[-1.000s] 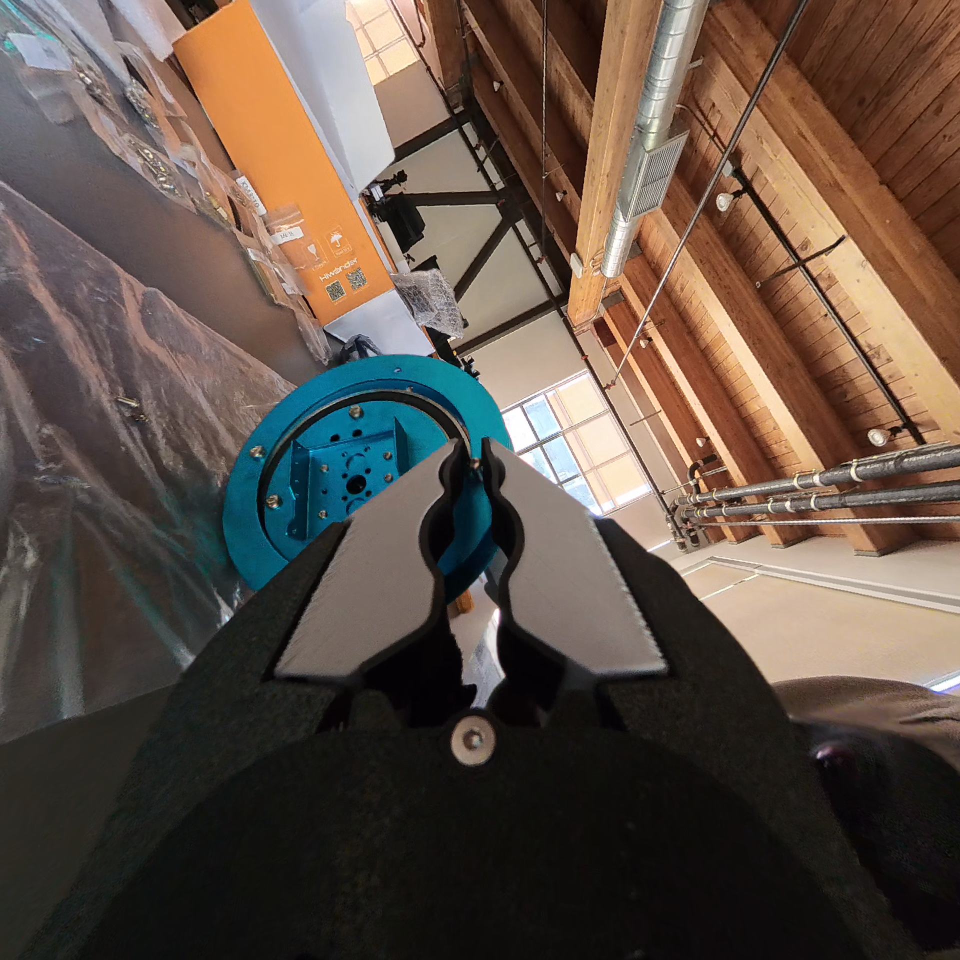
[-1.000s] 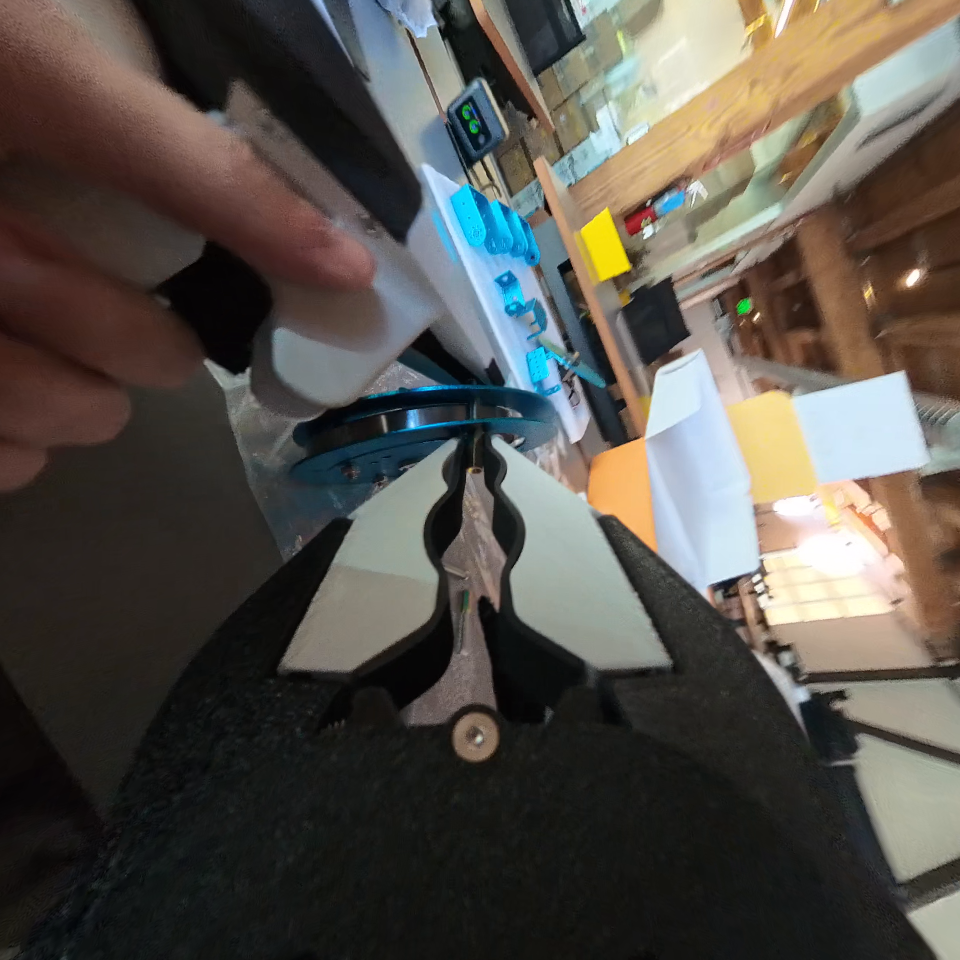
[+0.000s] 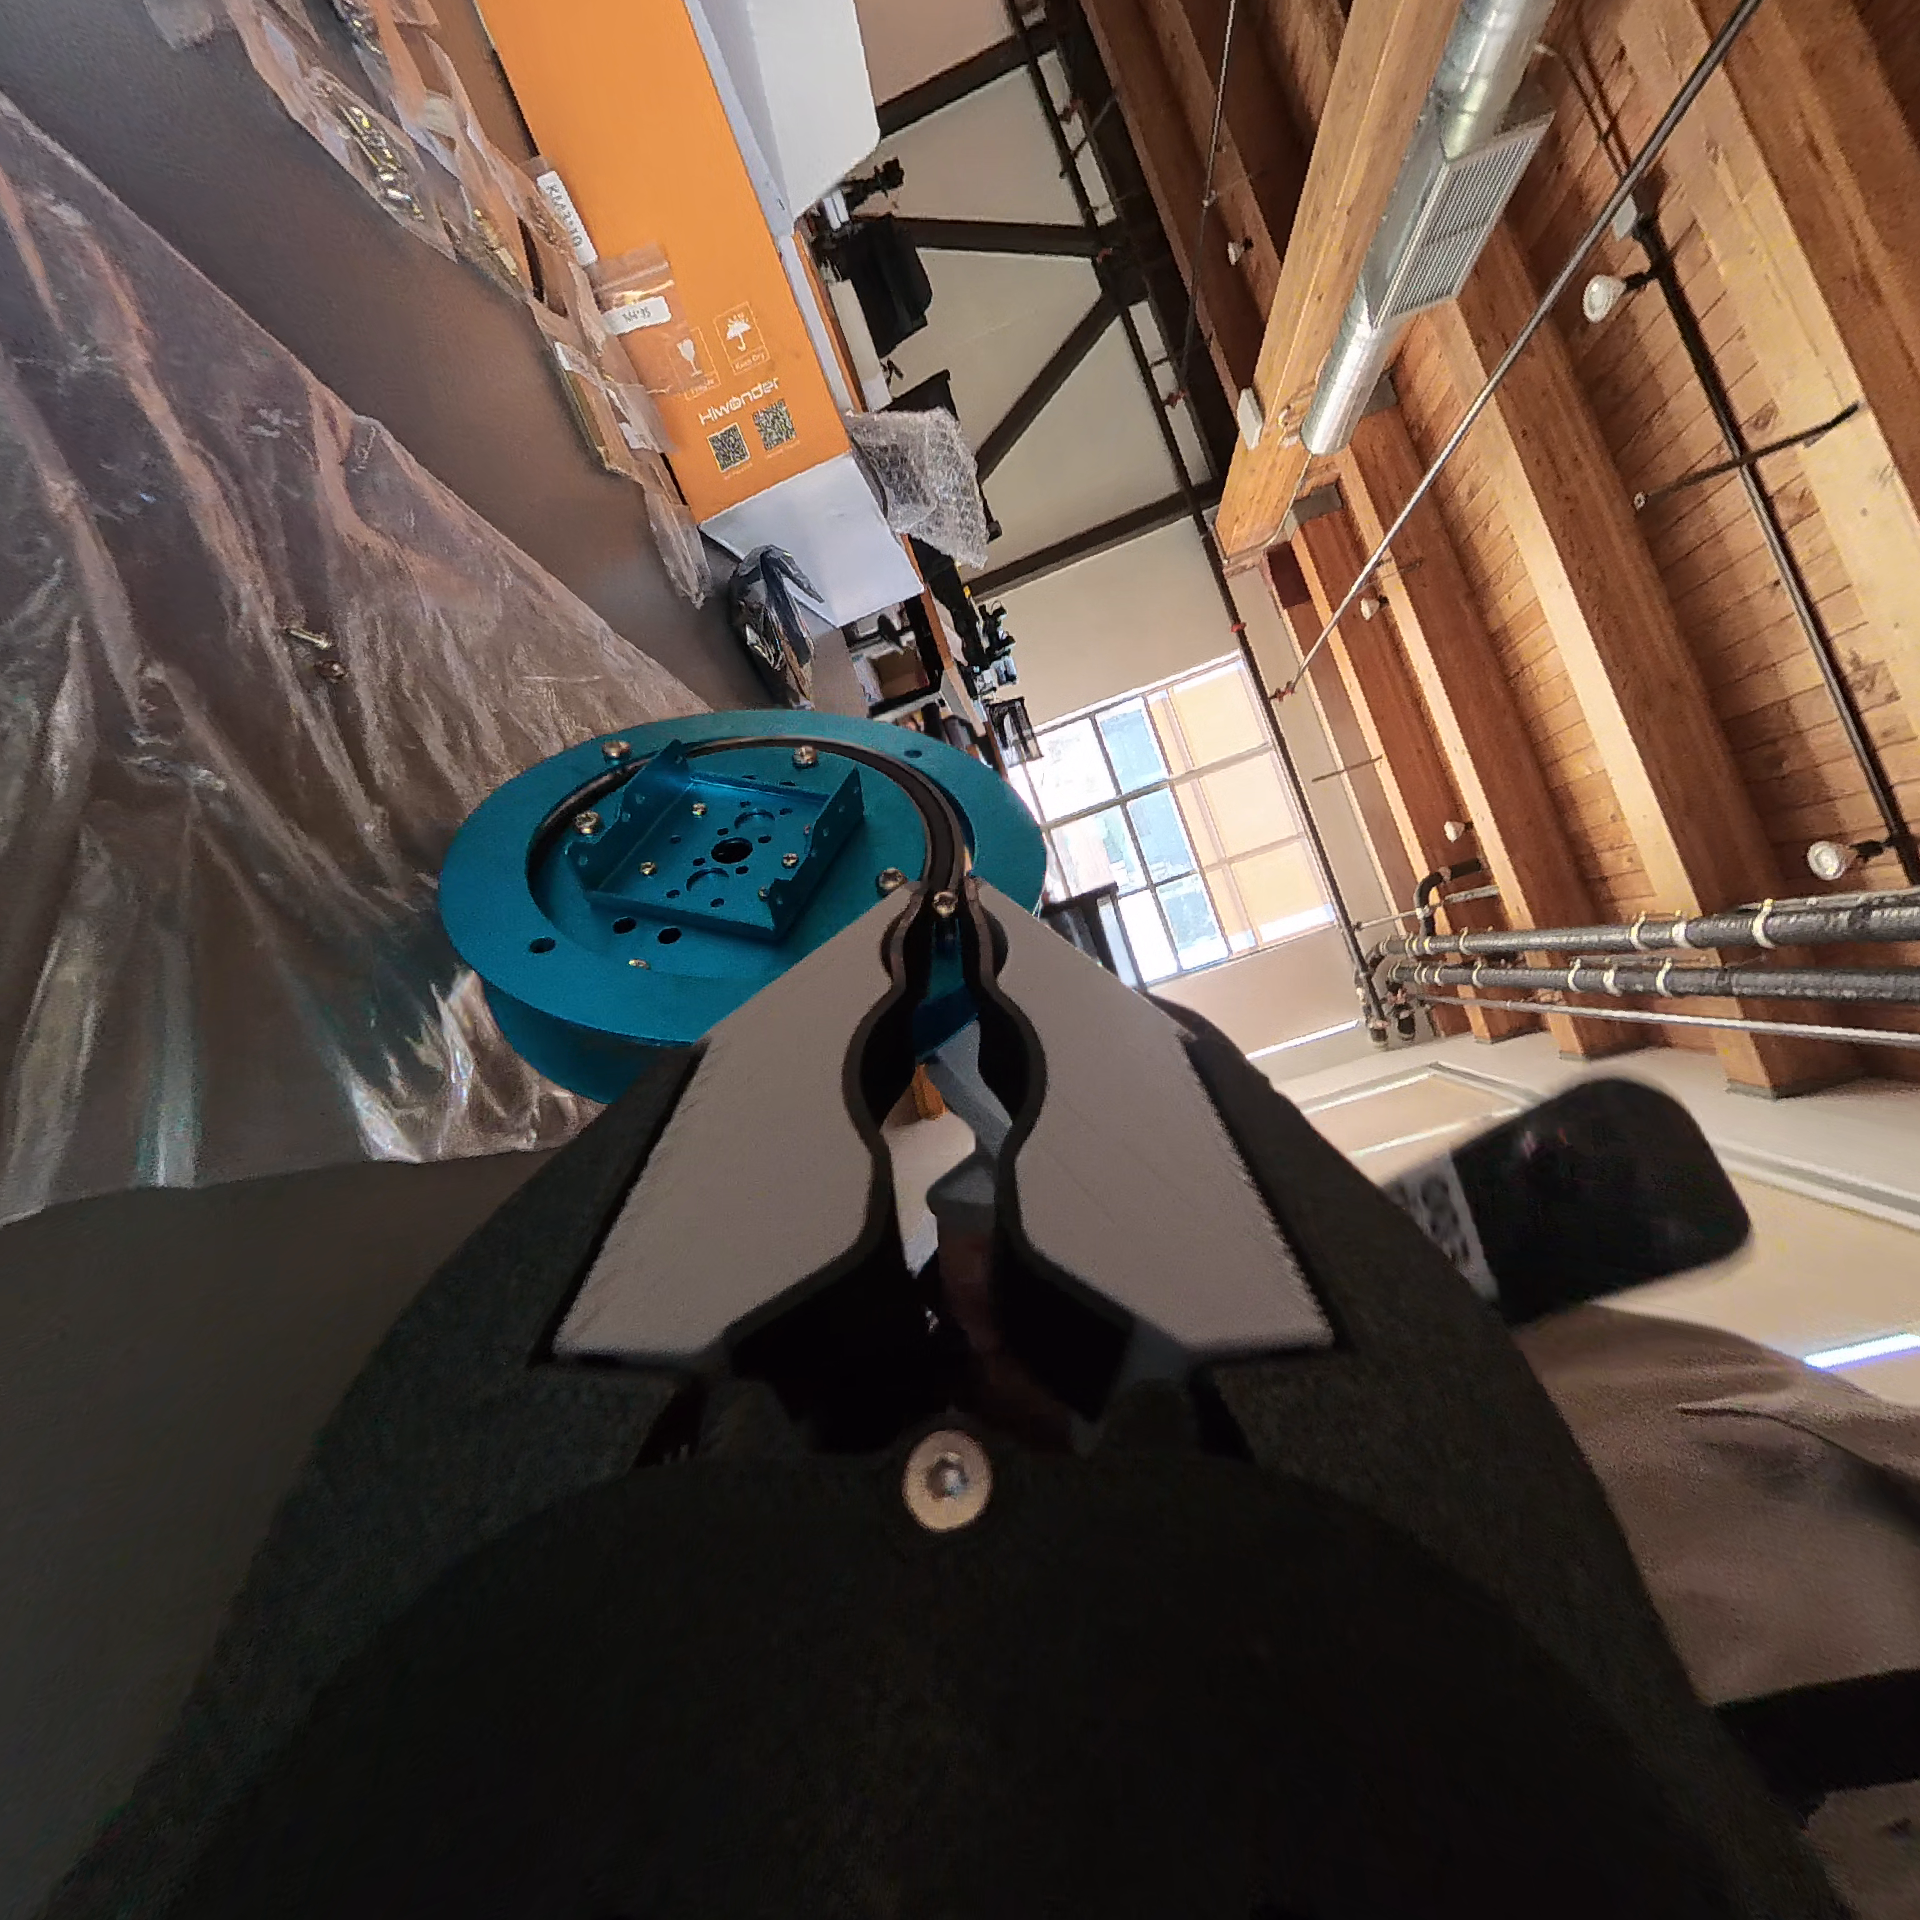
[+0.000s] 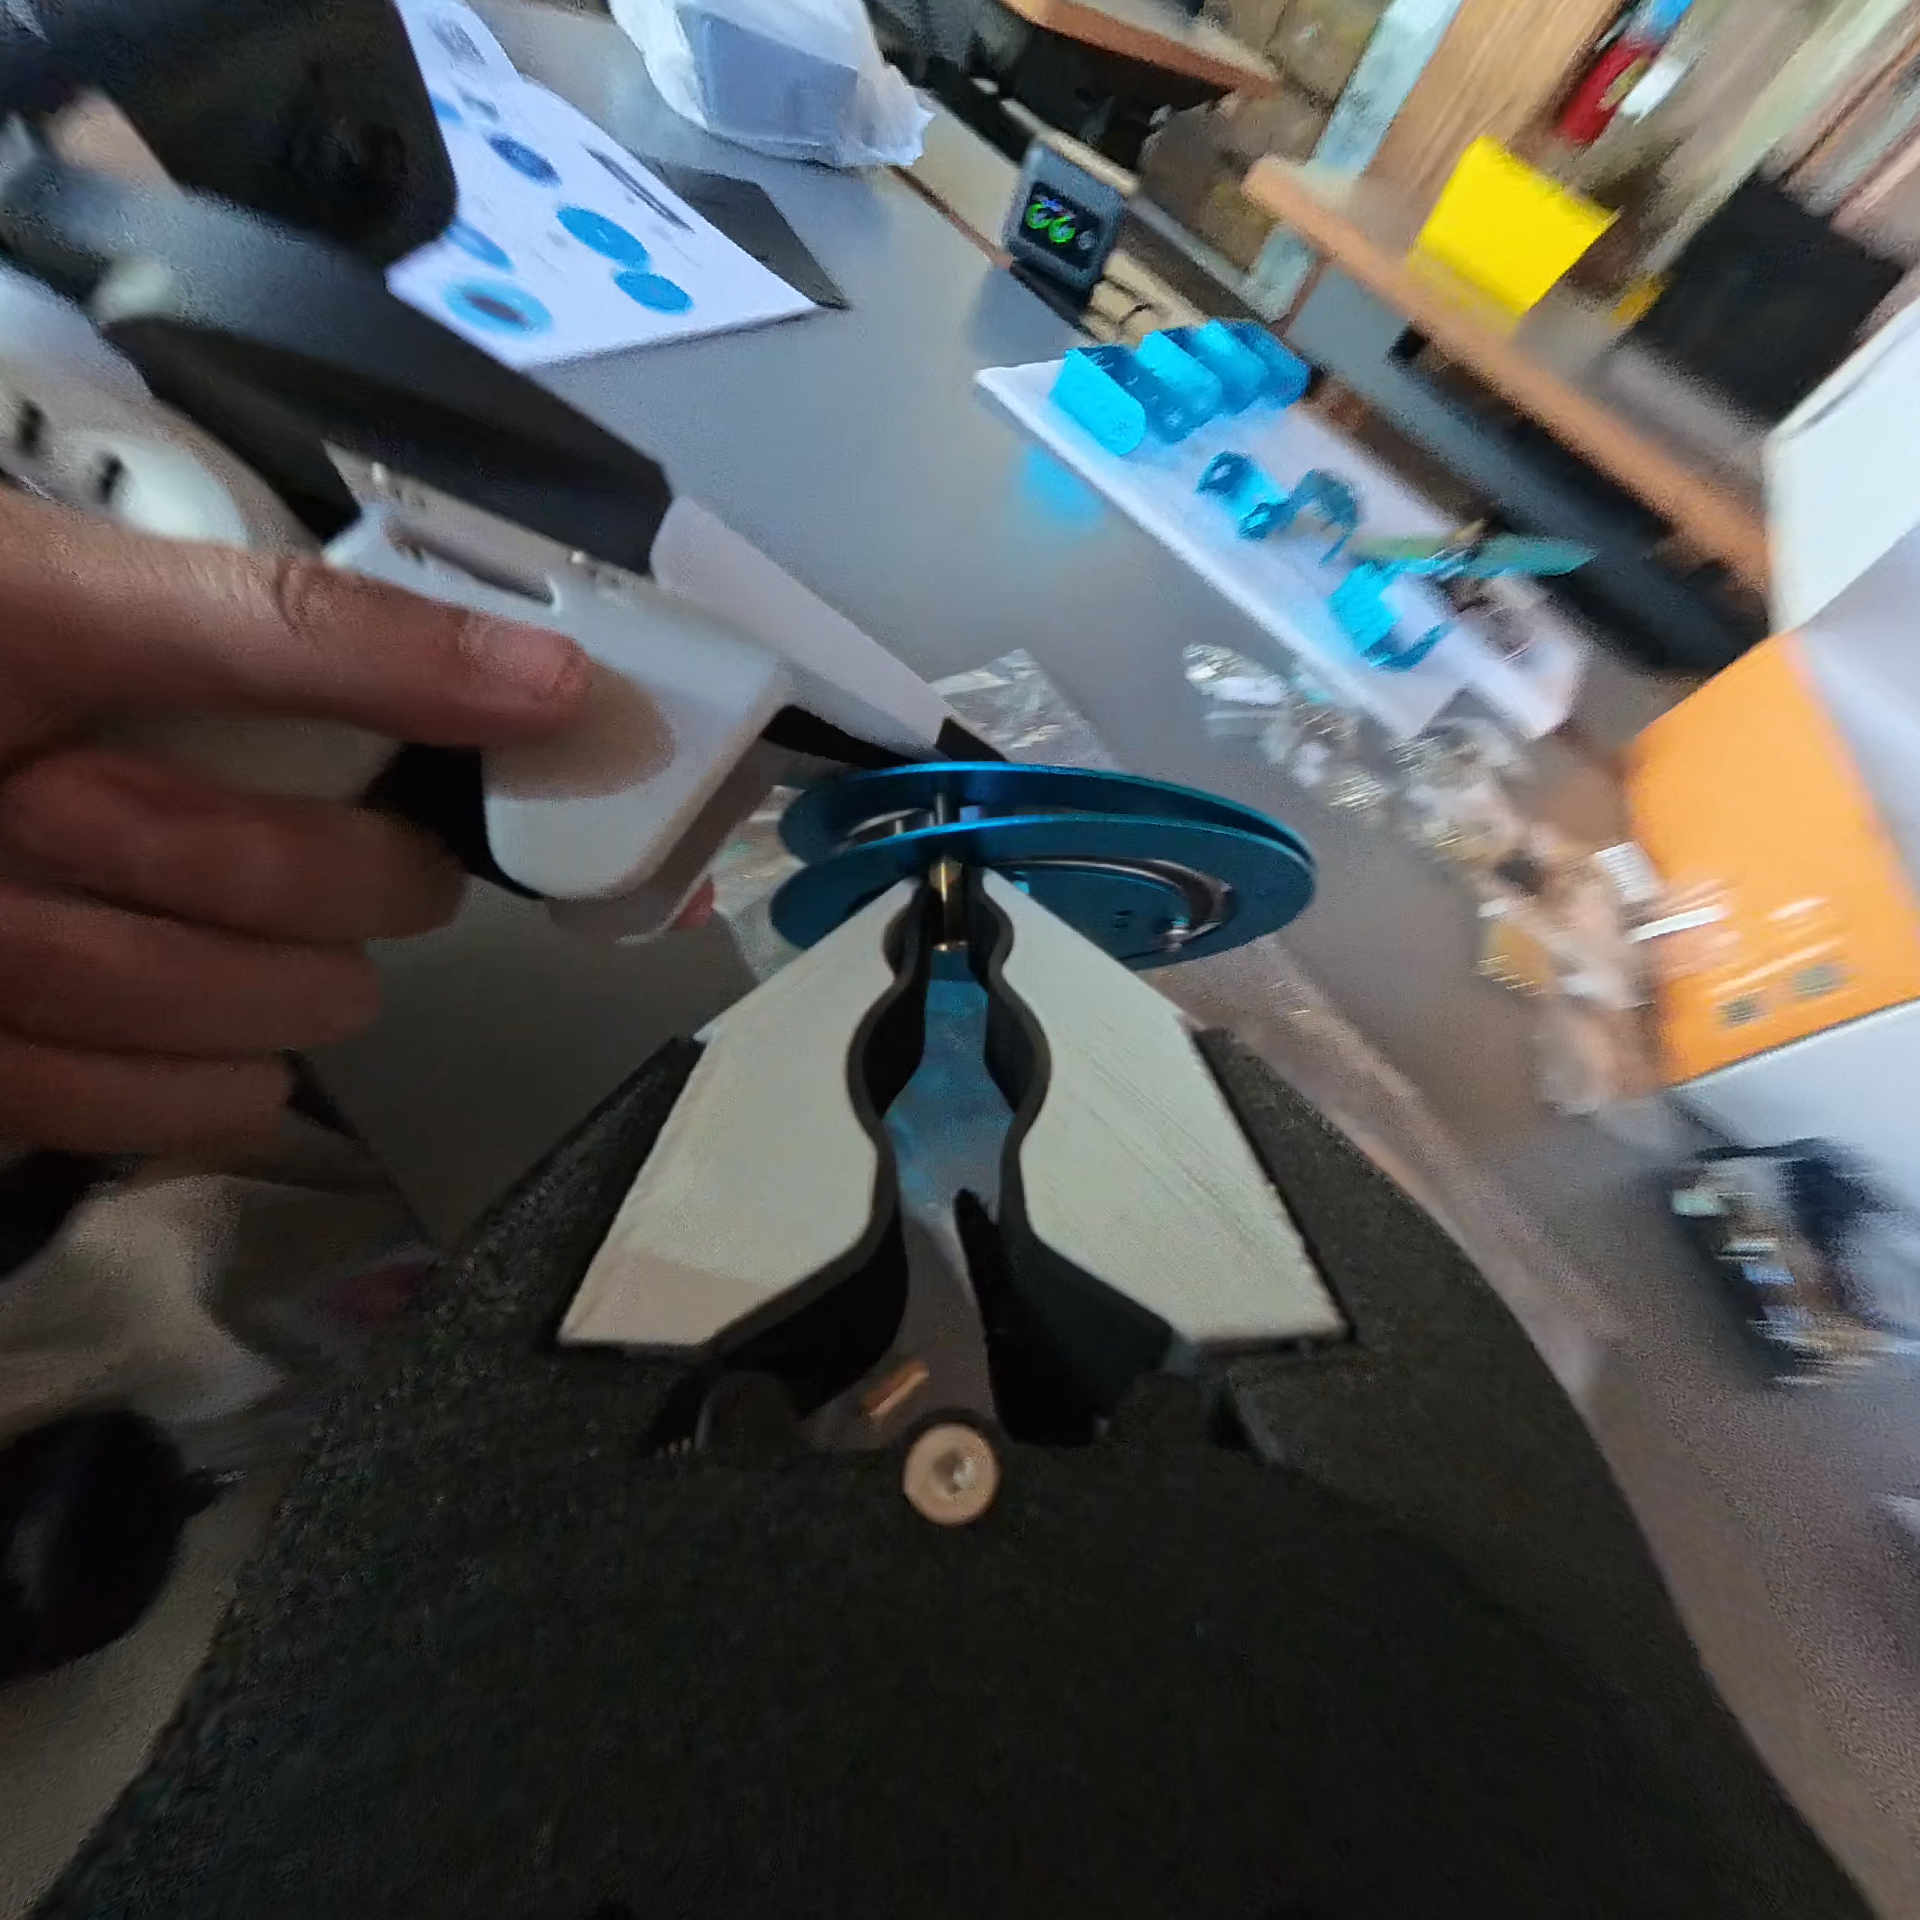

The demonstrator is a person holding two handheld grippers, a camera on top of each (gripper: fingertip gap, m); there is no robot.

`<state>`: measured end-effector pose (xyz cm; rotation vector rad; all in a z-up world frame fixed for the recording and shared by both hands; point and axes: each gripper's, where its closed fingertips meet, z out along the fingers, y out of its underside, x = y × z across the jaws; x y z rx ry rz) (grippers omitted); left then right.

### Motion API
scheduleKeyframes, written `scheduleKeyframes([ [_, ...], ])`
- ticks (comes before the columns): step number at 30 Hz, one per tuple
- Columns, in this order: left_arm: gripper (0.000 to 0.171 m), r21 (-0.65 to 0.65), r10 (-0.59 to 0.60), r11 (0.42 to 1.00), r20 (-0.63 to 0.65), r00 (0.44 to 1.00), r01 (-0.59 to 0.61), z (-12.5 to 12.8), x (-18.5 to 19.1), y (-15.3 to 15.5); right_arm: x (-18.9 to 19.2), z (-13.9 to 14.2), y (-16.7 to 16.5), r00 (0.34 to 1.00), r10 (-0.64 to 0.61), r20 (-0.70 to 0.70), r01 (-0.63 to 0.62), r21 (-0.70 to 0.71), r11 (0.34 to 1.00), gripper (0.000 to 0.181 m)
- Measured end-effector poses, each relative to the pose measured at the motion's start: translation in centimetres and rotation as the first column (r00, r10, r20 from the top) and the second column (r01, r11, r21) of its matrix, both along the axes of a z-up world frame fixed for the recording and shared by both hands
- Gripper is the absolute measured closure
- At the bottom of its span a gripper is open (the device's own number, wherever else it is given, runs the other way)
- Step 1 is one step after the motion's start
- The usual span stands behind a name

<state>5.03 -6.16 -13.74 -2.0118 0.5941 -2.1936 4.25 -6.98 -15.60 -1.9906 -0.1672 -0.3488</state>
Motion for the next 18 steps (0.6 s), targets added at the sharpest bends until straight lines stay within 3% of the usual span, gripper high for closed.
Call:
scheduleKeyframes([
  [3,0.171,0.068,-0.063,0.996,-0.003,0.998,0.063,-0.1,0.0,-0.2,-0.5,-0.1,-0.1,0.923,0.072,-0.377,-0.083,-0.014,0.996,0.177],
  [6,0.171,0.157,-0.165,0.973,-0.024,0.986,0.167,-0.2,0.0,-0.7,-1.1,-0.2,-0.5,0.684,0.144,-0.716,-0.210,-0.004,0.978,0.177],
  [10,0.171,0.246,-0.320,0.914,-0.054,0.946,0.323,-0.3,0.0,-1.6,-2.1,-0.1,-1.2,0.158,0.165,-0.974,-0.353,0.100,0.930,0.178],
  [13,0.171,0.274,-0.423,0.867,-0.038,0.905,0.416,0.2,0.2,-2.3,-2.8,1.2,-1.8,-0.313,0.121,-0.942,-0.400,0.246,0.883,0.176],
  [14,0.171,0.281,-0.441,0.856,-0.041,0.896,0.434,0.1,0.3,-2.3,-2.9,1.4,-1.9,-0.416,0.105,-0.903,-0.390,0.282,0.877,0.178],
  [15,0.171,0.279,-0.454,0.850,-0.042,0.890,0.446,0.1,0.3,-2.2,-2.8,1.5,-1.8,-0.452,0.102,-0.886,-0.377,0.294,0.878,0.178],
  [16,0.170,0.271,-0.462,0.848,-0.040,0.886,0.455,0.1,0.4,-2.2,-2.8,1.4,-1.8,-0.445,0.106,-0.889,-0.374,0.293,0.880,0.177],
  [18,0.171,0.246,-0.452,0.860,-0.037,0.891,0.446,0.2,0.5,-2.1,-2.6,1.4,-1.6,-0.386,0.132,-0.913,-0.369,0.283,0.885,0.178],
])
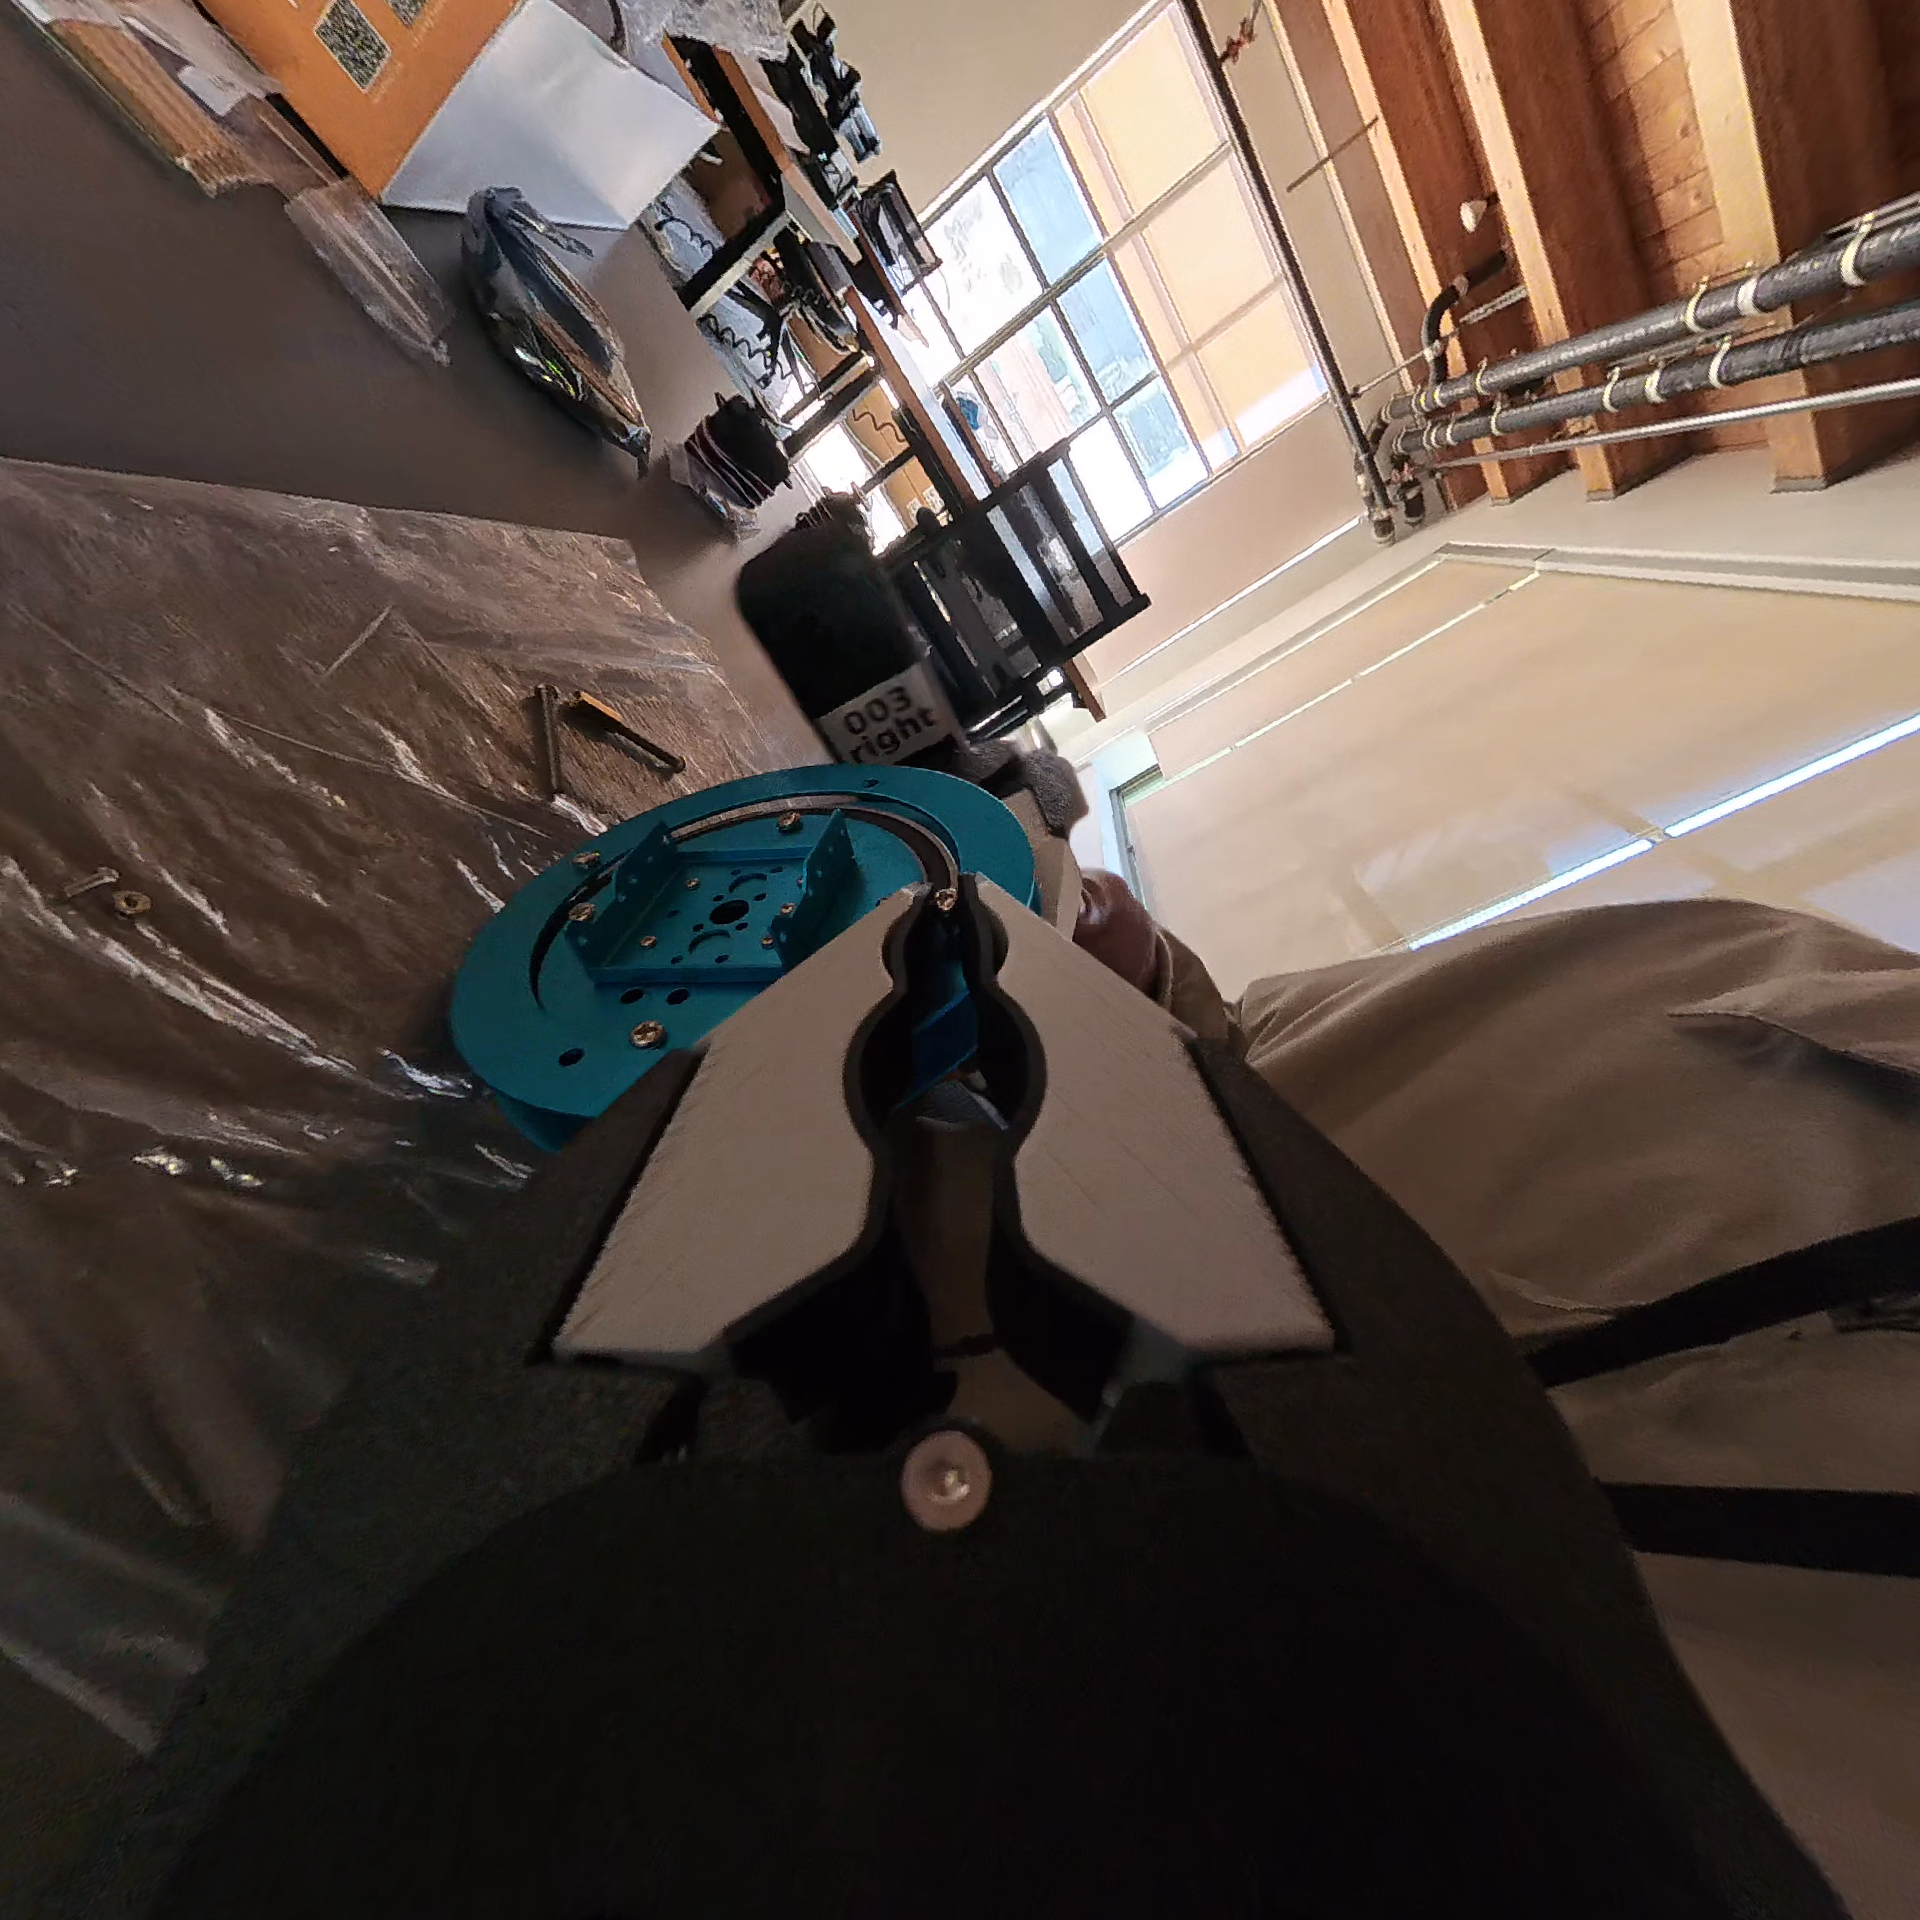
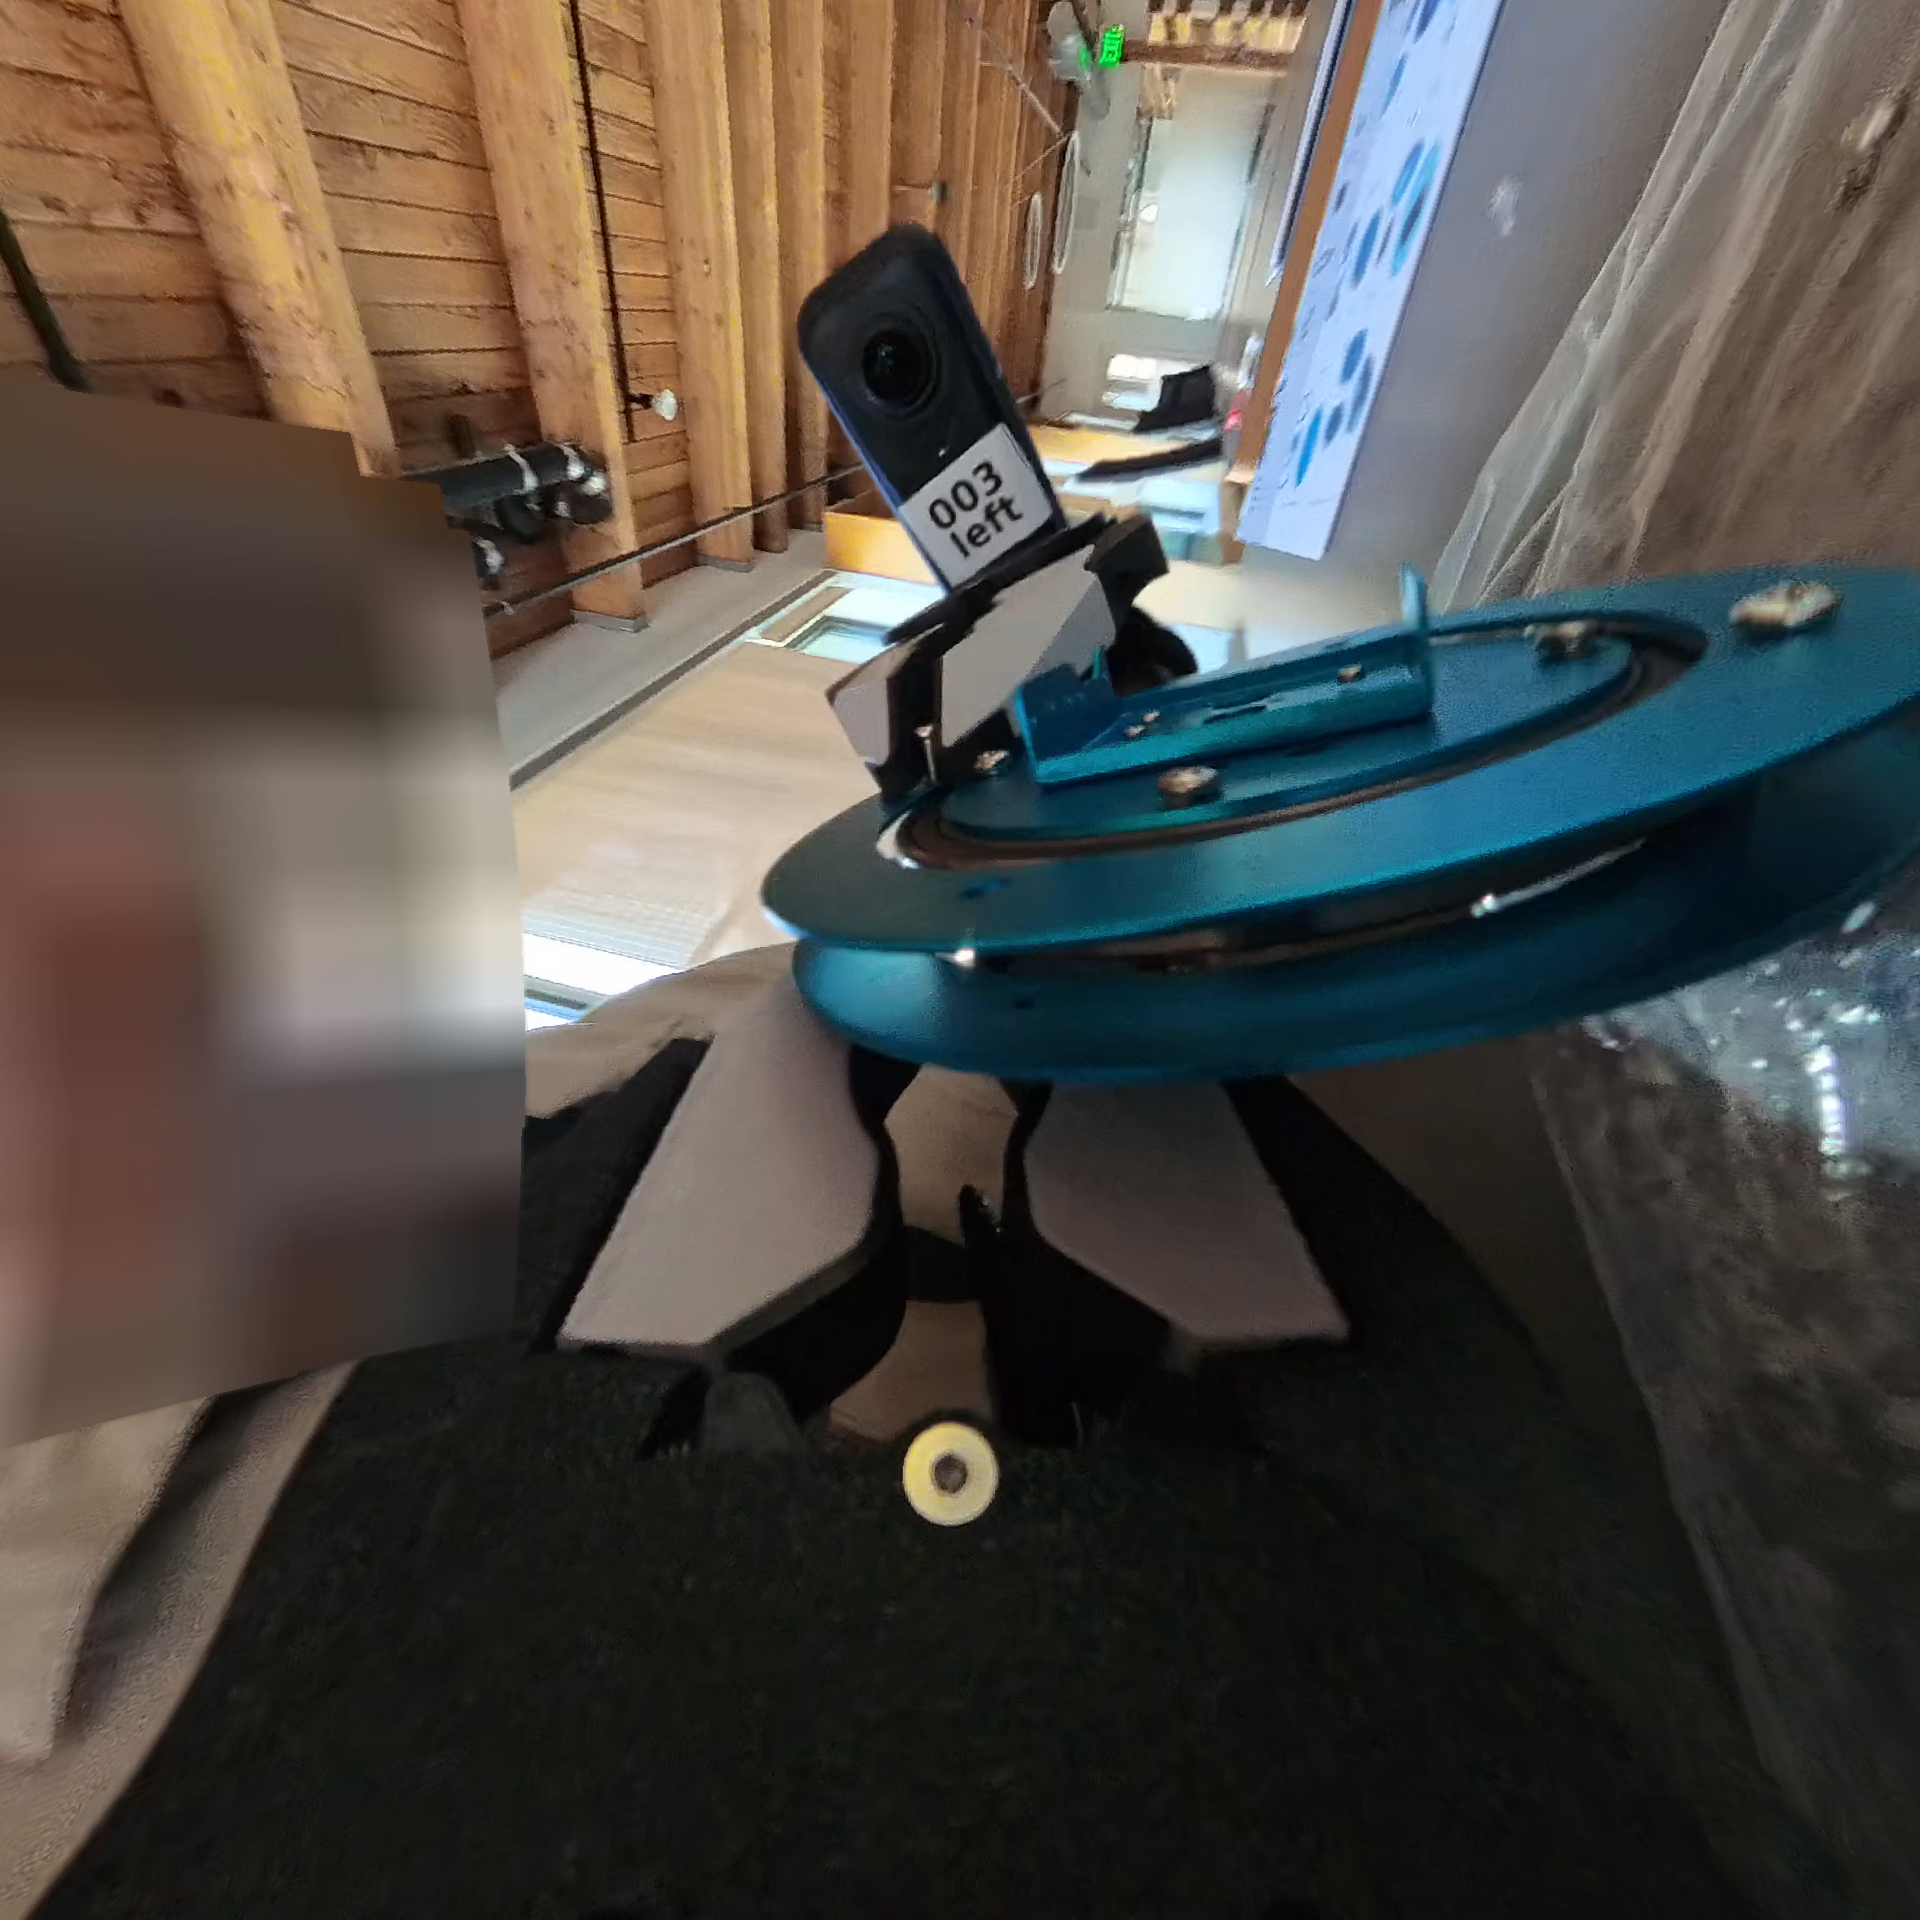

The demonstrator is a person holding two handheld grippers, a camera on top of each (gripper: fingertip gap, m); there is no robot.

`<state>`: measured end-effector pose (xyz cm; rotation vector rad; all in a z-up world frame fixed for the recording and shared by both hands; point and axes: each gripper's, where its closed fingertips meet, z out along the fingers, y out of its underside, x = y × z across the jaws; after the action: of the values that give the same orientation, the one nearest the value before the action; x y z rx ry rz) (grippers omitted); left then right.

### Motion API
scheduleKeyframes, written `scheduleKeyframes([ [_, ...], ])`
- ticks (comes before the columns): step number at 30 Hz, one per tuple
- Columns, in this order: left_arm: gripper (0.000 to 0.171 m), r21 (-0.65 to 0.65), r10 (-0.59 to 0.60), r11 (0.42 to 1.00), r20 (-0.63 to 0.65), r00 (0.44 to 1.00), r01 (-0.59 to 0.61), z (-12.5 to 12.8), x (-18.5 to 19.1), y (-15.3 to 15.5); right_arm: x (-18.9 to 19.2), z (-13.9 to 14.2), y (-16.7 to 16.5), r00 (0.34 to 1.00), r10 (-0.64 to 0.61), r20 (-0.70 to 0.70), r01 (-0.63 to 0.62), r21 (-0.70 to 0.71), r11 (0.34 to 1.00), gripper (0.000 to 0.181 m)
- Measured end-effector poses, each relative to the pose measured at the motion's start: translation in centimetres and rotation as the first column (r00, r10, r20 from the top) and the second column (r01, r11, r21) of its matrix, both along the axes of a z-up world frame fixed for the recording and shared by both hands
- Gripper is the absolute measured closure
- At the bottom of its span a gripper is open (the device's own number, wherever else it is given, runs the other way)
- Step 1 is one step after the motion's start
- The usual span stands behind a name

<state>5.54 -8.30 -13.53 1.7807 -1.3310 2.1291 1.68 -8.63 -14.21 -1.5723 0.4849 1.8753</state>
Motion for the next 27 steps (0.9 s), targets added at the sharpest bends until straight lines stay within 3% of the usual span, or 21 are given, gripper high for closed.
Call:
scheduleKeyframes([
  [2,0.171,0.014,0.033,0.999,-0.011,0.999,-0.032,0.2,0.1,0.1,0.2,-0.4,0.2,0.978,-0.075,0.196,0.067,0.047,0.997,0.176],
  [4,0.171,0.052,0.090,0.995,-0.032,0.995,-0.088,0.2,0.4,0.4,0.7,-1.1,0.3,0.846,-0.183,0.501,0.139,0.125,0.982,0.172],
  [6,0.171,0.024,0.131,0.991,-0.057,0.990,-0.130,0.4,0.8,0.6,1.9,-1.9,0.4,0.569,-0.287,0.771,0.208,0.203,0.957,0.152],
  [7,0.171,0.016,0.140,0.990,-0.068,0.988,-0.140,0.3,0.9,0.5,2.6,-2.1,0.3,0.407,-0.322,0.855,0.230,0.245,0.942,0.150],
  [9,0.171,-0.011,0.152,0.988,-0.092,0.984,-0.154,0.3,1.2,0.4,3.0,-2.4,0.1,0.169,-0.342,0.925,0.254,0.294,0.921,0.149],
  [11,0.171,-0.024,0.162,0.986,-0.118,0.980,-0.165,0.3,1.4,0.1,3.1,-2.5,0.0,0.016,-0.342,0.939,0.280,0.324,0.903,0.146],
  [12,0.171,-0.013,0.169,0.985,-0.124,0.978,-0.172,0.3,1.5,0.0,2.8,-2.4,0.0,-0.022,-0.345,0.938,0.285,0.337,0.898,0.146],
  [16,0.171,0.005,0.170,0.985,-0.140,0.976,-0.171,0.3,1.6,-0.4,3.1,-1.7,-0.2,-0.037,-0.370,0.928,0.356,0.358,0.863,0.153],
  [21,0.170,0.024,0.162,0.987,-0.127,0.979,-0.160,0.2,1.5,-0.9,3.2,-2.1,-0.4,0.058,-0.363,0.930,0.380,0.316,0.869,0.166],
  [23,0.170,0.068,0.142,0.988,-0.105,0.984,-0.135,0.2,1.3,-0.8,2.7,-1.5,-0.5,0.180,-0.396,0.900,0.376,0.309,0.873,0.176],
  [27,0.171,0.174,-0.026,0.984,-0.042,0.999,0.033,-0.1,0.6,-1.3,1.6,-1.5,-1.0,0.587,-0.340,0.735,0.314,0.181,0.932,0.178],
])
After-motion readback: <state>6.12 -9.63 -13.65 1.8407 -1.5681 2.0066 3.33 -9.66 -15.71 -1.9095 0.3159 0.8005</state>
